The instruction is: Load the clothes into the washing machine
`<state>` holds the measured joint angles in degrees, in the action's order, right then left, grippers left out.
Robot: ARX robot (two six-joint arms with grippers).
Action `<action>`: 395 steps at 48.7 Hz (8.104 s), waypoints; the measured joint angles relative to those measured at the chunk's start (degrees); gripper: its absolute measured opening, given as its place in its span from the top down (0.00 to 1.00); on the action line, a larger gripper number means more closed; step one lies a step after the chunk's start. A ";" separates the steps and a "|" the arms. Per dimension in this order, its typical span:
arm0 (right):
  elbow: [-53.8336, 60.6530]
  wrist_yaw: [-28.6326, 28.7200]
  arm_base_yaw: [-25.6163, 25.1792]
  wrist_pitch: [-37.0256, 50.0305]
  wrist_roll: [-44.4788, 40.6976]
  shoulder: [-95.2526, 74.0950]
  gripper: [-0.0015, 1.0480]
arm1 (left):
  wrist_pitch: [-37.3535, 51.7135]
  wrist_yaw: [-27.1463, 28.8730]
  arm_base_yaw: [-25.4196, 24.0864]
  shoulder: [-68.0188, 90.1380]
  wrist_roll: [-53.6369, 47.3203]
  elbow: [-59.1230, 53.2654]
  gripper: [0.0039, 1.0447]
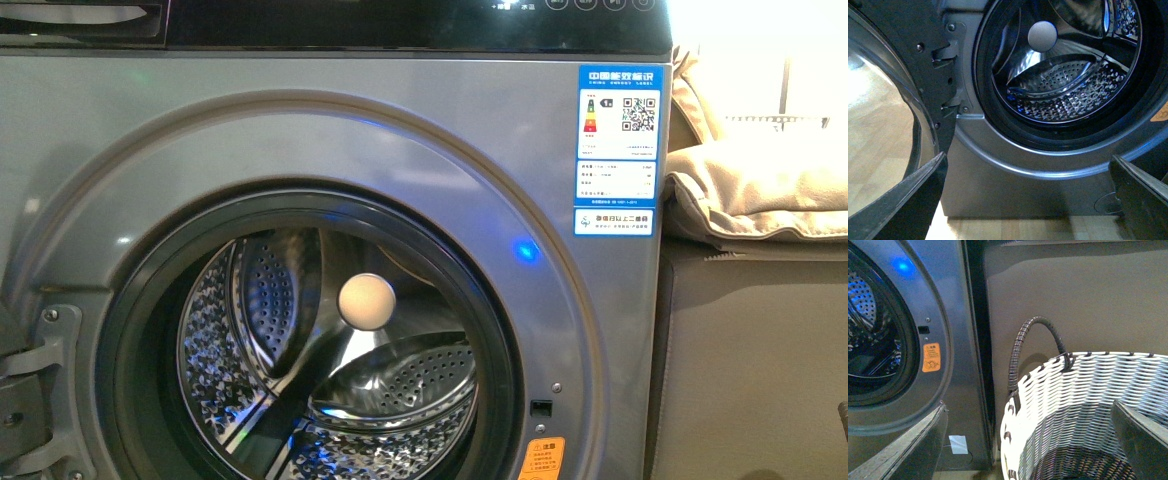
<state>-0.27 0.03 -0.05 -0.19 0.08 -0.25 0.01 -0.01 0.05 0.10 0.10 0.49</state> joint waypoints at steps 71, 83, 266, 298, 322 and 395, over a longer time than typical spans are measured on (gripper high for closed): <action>-4.76 26.84 -24.70 36.57 12.35 -31.95 0.07 | 0.00 0.00 0.00 0.00 0.00 0.00 0.06; -12.52 29.66 -29.75 42.56 13.00 -47.52 0.07 | 0.00 0.00 0.00 0.00 0.00 0.00 0.06; -66.01 9.79 -35.71 43.41 -3.06 -168.43 0.07 | 0.00 0.00 0.00 0.00 0.00 0.00 0.06; -61.96 9.60 -35.71 46.58 -3.39 -165.26 0.74 | 0.00 0.00 0.00 0.00 0.00 0.00 0.06; -48.41 9.16 -34.64 56.19 -4.20 -144.67 0.94 | 0.00 0.00 0.00 0.00 0.00 0.00 0.06; -67.54 25.81 -24.63 21.09 6.47 -67.56 0.94 | 0.00 0.00 0.00 0.00 0.00 0.00 0.06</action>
<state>-67.81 25.85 -24.69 20.91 6.55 -67.81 0.01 -0.01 0.05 0.10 0.10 0.49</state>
